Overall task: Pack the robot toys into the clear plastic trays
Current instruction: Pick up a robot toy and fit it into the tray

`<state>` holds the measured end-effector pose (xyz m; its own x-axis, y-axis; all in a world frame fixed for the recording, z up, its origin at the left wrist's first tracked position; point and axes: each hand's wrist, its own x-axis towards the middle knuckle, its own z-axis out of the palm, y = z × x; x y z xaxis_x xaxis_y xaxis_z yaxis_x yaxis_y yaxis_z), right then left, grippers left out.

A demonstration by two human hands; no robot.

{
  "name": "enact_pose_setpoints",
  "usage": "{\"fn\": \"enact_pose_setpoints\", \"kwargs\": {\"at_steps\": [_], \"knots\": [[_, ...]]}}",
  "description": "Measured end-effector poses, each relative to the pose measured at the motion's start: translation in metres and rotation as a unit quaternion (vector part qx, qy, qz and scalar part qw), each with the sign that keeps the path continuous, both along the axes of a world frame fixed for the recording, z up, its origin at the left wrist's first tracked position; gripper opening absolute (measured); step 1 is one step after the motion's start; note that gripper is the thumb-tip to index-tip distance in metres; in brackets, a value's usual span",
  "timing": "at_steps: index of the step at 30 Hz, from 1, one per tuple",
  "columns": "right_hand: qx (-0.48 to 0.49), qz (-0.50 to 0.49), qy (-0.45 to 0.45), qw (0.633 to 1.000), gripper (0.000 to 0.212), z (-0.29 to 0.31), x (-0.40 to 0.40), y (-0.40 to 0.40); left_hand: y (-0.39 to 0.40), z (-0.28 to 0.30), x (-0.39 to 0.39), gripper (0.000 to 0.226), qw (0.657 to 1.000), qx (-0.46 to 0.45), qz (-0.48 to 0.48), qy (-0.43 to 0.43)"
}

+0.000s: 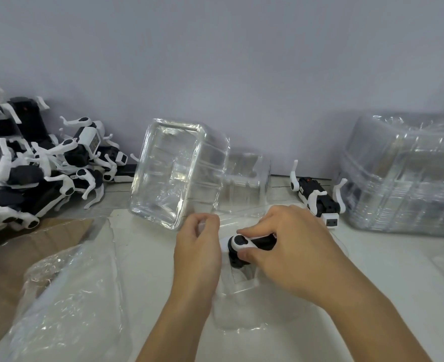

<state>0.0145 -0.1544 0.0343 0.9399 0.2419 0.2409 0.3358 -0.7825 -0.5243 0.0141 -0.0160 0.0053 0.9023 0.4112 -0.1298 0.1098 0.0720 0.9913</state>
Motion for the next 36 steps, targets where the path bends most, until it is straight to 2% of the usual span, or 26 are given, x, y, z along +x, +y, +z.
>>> {"fn": "enact_pose_setpoints", "kwargs": {"at_steps": [5,9,11,13,18,22,28,33,36], "knots": [[0.038,-0.035,-0.006,0.999,0.018,-0.003,0.0,0.004,0.004,-0.002,0.002,0.011,1.0,0.012,-0.017,0.006],[0.08,-0.015,-0.012,0.997,0.022,0.002,0.002,-0.002,0.004,-0.002,0.003,0.01,1.0,0.012,0.004,-0.001],[0.103,-0.021,-0.035,0.994,0.014,0.01,0.003,-0.01,0.003,-0.002,0.004,0.01,1.0,0.008,0.011,-0.002],[0.087,-0.036,-0.064,0.993,0.018,0.017,0.003,-0.02,0.003,-0.002,0.004,0.01,1.0,0.005,0.012,0.001],[-0.017,-0.024,0.091,0.995,0.042,0.026,-0.004,-0.033,0.003,-0.002,0.004,0.012,1.0,0.007,0.012,0.002],[-0.082,-0.018,0.111,0.99,0.044,0.021,-0.004,-0.028,0.004,-0.004,0.005,0.014,1.0,0.016,0.012,0.002],[-0.004,0.015,0.144,0.989,0.057,0.027,-0.007,-0.031,0.004,-0.005,0.007,0.014,1.0,0.017,0.009,0.01],[-0.066,0.039,0.166,0.983,0.069,0.025,-0.006,-0.026,0.004,-0.003,0.006,0.014,1.0,0.012,0.003,0.012],[-0.059,0.029,0.182,0.981,0.073,0.025,-0.008,-0.024,0.005,-0.001,0.003,0.014,0.999,0.037,-0.023,0.002]]}}
